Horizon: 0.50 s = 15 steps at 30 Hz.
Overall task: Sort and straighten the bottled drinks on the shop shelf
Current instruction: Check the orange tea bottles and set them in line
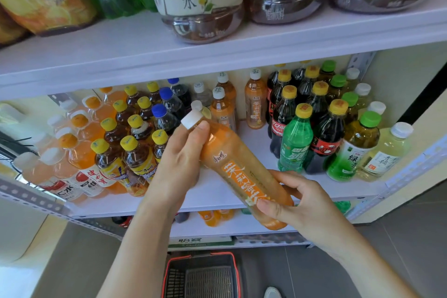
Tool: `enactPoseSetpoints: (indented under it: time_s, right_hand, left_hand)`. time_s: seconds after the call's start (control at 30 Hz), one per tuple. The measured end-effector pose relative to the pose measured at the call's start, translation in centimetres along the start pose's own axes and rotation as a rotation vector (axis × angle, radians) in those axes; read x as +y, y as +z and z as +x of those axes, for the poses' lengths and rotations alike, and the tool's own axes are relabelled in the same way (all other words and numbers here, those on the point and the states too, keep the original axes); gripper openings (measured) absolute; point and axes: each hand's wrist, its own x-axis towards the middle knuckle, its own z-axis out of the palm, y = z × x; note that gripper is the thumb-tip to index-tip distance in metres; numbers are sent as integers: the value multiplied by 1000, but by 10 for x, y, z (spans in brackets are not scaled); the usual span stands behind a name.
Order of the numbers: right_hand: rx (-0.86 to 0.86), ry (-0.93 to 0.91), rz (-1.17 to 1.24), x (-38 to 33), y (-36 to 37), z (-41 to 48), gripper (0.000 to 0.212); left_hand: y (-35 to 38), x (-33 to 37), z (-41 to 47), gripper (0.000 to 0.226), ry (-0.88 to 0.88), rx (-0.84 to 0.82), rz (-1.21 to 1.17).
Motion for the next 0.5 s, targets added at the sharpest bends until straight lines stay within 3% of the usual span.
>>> enactPoseSetpoints:
  time_s: [0.2, 0.37, 0.5]
  right_hand:
    - [65, -36, -12, 10, -1, 4, 50]
    - [102, -31, -32, 19, -1, 8, 54]
    - [99, 22, -219, 17, -6, 15, 54]
  left_hand:
    - [-3, 11, 4, 49, 182, -59, 246]
    - [1, 18, 7, 38, 252, -73, 400]
    - [5, 15, 8, 42, 393, -70, 724]
